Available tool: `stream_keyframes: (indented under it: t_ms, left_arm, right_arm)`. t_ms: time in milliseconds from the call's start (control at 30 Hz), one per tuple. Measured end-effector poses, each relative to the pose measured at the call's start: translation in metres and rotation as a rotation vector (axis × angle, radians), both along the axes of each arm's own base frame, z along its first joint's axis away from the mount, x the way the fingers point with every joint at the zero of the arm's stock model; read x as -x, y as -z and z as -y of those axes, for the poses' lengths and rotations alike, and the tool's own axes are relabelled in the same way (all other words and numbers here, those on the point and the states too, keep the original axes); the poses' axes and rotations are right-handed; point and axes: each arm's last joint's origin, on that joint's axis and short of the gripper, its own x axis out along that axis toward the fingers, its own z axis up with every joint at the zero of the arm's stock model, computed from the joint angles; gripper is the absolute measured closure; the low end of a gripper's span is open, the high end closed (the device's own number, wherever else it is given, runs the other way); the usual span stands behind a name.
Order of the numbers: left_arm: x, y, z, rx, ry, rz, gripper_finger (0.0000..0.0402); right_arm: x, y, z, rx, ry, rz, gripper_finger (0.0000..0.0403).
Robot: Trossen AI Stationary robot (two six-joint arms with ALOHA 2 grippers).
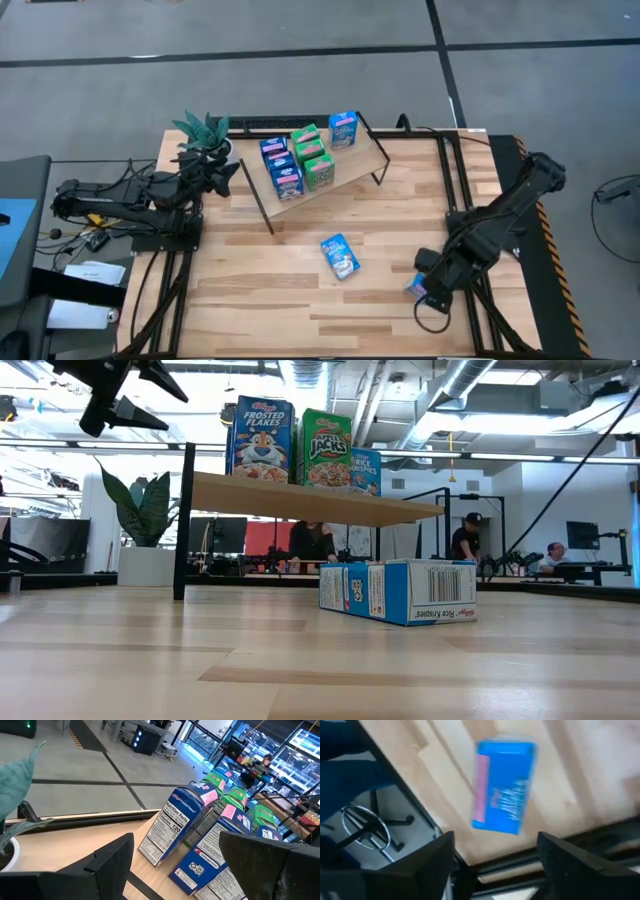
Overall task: Stack cereal on shelf
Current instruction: Put the right light blue cereal box on the shelf and align it with the other light blue cereal box
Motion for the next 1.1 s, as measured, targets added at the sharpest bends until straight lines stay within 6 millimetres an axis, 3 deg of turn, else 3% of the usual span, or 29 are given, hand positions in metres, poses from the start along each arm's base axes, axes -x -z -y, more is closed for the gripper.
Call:
stream_keyframes:
  t_ms: [133, 267, 500, 867, 1100]
  left_arm:
    - [0.000, 0.000, 0.000, 0.000, 0.001, -0.004, 0.0119]
    - [0.000, 0.000, 0.000, 0.000, 0.001, -0.004, 0.0119]
    - [0.000, 0.000, 0.000, -0.001, -0.001, -0.004, 0.0119]
    - [0.000, 0.001, 0.000, -0.002, -0.004, -0.009, 0.0119]
    - [0.000, 0.001, 0.000, -0.002, -0.007, -0.011, 0.0119]
  right_arm:
    - [0.000, 0.007, -0.009, 0.033, -0.023, -0.007, 0.0036]
    - [0.002, 0.013, -0.012, 0.103, -0.007, -0.021, 0.0021]
    - [0.004, 0.013, -0.011, 0.202, 0.073, 0.045, 0.0019]
    - [0.038, 0.012, -0.025, 0.335, 0.169, 0.104, 0.0019]
    - [0.046, 0.012, -0.029, 0.372, 0.205, 0.180, 0.0025]
